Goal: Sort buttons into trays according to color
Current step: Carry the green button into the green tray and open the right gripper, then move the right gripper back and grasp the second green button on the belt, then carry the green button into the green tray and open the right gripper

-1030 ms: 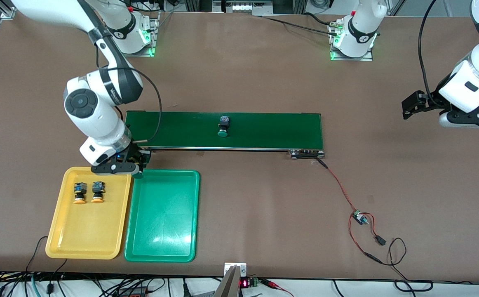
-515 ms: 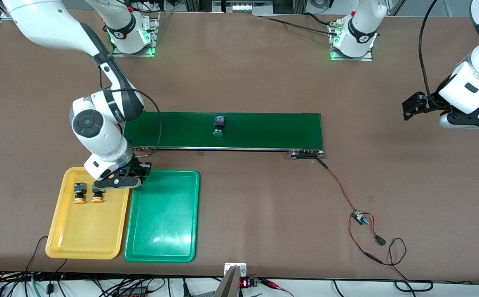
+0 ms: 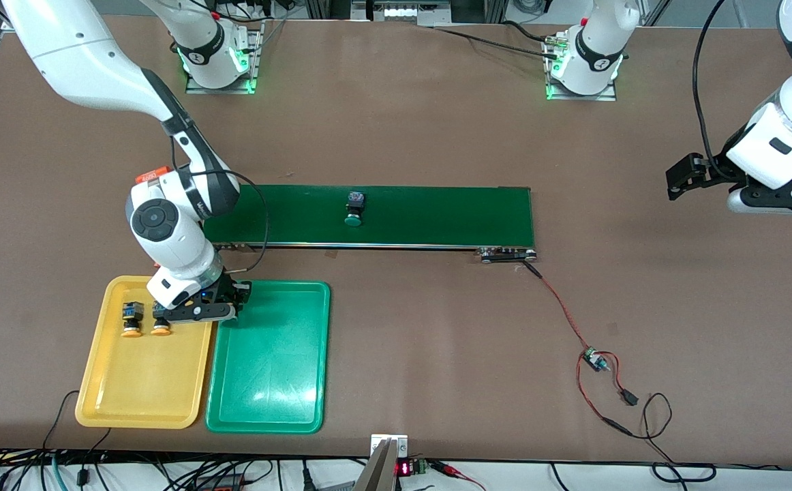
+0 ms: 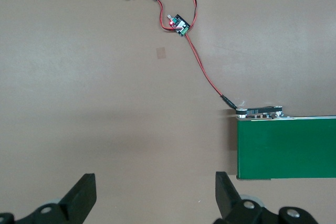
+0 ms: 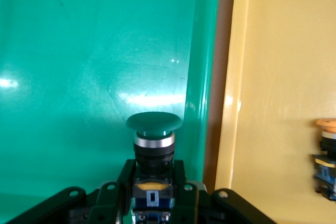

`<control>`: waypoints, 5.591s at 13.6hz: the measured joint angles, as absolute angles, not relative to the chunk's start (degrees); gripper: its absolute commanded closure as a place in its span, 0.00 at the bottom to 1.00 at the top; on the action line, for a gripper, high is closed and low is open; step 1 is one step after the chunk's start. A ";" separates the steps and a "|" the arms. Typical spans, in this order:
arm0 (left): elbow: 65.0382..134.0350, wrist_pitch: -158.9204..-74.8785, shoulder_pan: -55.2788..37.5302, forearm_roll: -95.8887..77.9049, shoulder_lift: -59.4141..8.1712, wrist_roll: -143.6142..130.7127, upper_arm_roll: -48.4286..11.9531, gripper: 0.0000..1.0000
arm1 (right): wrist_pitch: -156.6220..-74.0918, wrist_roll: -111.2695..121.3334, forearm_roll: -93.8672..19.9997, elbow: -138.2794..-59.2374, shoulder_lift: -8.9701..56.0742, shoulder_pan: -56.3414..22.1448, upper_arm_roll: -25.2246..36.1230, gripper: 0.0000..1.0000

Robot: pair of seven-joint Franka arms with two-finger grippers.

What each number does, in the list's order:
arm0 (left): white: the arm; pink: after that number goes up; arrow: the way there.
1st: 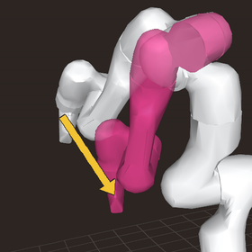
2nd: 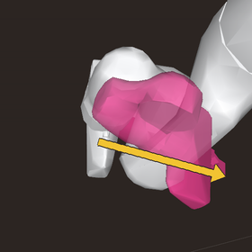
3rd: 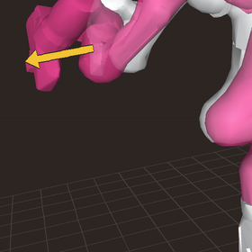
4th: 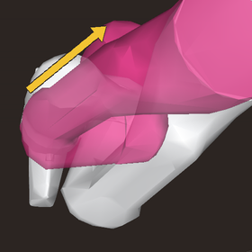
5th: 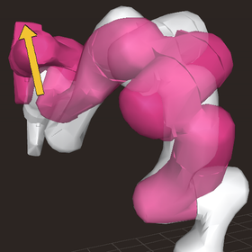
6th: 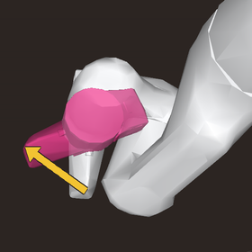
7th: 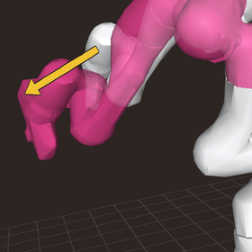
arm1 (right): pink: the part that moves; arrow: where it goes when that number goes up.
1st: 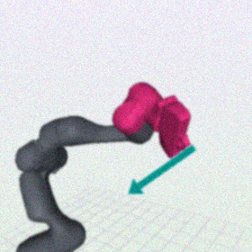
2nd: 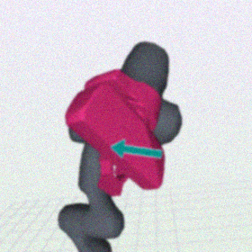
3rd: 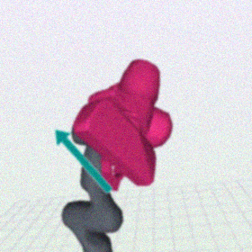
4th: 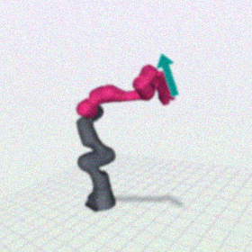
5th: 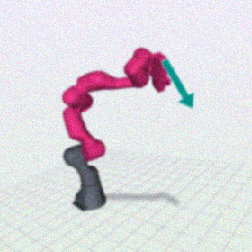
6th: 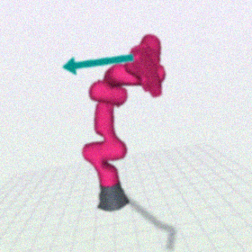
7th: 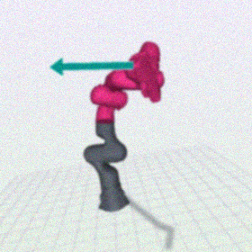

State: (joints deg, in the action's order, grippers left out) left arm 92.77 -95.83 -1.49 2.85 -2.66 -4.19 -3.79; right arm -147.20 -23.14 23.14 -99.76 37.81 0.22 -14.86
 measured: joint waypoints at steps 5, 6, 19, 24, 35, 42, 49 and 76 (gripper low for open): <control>92.77 -95.95 -1.52 4.02 -2.88 -4.19 -3.93 0.00 | -147.62 -23.15 24.79 -97.91 39.98 -0.61 -13.82 0.53; 92.77 -95.96 -1.54 4.12 -2.90 -4.19 -4.00 0.00 | -147.63 -23.15 24.79 -97.77 40.14 -0.77 -13.71 0.39; 92.74 -96.00 -1.43 4.25 -2.91 -4.19 -3.99 0.00 | -144.10 -26.75 24.76 -96.55 38.31 -1.54 -13.80 0.00; 92.72 -96.00 -1.49 4.25 -2.91 -4.19 -4.09 0.00 | -132.53 -32.93 21.21 -96.56 33.02 -3.86 -16.64 0.00; 92.66 -96.00 -1.52 4.25 -2.91 -4.19 -4.21 0.00 | -133.52 -37.56 15.43 -112.14 19.55 -6.29 -19.47 0.00; 92.65 -96.00 -1.52 4.25 -2.91 -4.19 -4.24 0.00 | -142.96 -44.49 15.16 -125.57 12.10 -6.22 -20.66 0.00; 92.63 -96.00 -1.52 4.25 -2.91 -4.19 -4.24 0.00 | -143.12 -47.15 15.15 -127.50 12.66 -6.36 -23.16 0.00; 92.52 -95.80 -1.42 4.23 -2.89 -4.19 -4.87 0.00 | -140.26 -34.64 15.24 -111.78 17.75 -2.57 -21.54 0.82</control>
State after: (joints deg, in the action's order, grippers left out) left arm 92.52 -95.80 -1.42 4.23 -2.89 -4.19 -4.87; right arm -140.26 -34.64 15.24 -111.78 17.75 -2.57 -21.54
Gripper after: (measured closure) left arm 0.000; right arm 0.595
